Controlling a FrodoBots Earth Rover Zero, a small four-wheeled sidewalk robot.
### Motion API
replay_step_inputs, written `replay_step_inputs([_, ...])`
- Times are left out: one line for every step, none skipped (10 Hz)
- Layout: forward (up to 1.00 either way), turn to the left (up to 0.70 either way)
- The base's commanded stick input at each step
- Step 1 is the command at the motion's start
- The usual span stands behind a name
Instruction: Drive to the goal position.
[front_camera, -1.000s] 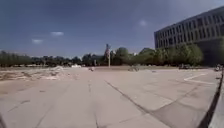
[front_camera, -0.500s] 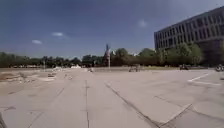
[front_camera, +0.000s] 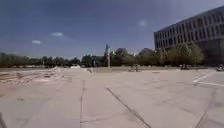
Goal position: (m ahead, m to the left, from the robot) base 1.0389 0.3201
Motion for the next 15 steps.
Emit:
replay_step_inputs([0.70,0.01])
replay_step_inputs([0.70,0.01])
replay_step_inputs([0.70,0.01])
replay_step_inputs([0.70,-0.02])
replay_step_inputs([0.70,-0.08])
replay_step_inputs([0.70,-0.13])
replay_step_inputs([0.70,-0.19])
replay_step_inputs([0.70,-0.24])
replay_step_inputs([0.70,-0.30])
replay_step_inputs([0.70,-0.34])
replay_step_inputs([0.70,-0.34])
replay_step_inputs([0.70,-0.34])
replay_step_inputs([0.70,-0.34])
replay_step_inputs([0.70,-0.34])
replay_step_inputs([0.70,-0.34])
